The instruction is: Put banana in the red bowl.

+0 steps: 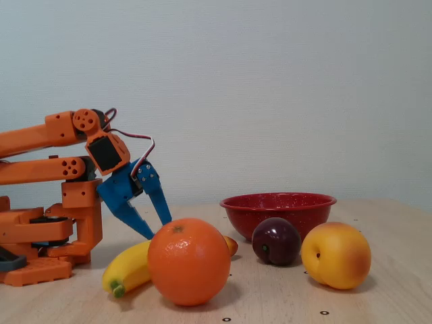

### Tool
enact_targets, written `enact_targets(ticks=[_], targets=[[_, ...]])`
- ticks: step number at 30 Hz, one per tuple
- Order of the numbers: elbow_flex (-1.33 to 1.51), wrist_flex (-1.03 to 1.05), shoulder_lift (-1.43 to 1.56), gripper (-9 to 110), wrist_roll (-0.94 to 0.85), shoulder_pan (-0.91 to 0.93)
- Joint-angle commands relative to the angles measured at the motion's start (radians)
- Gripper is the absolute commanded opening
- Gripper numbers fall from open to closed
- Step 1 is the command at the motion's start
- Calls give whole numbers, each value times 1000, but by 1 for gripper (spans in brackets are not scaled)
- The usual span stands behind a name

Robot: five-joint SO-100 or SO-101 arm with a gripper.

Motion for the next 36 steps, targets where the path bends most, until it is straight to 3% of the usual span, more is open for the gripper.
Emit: enact_targets(ticks=[1,14,36], targets=[[-118,48,-46,4,-29,3],[-279,110,-160,12,-75,9],[-695,268,-580,24,-40,241]])
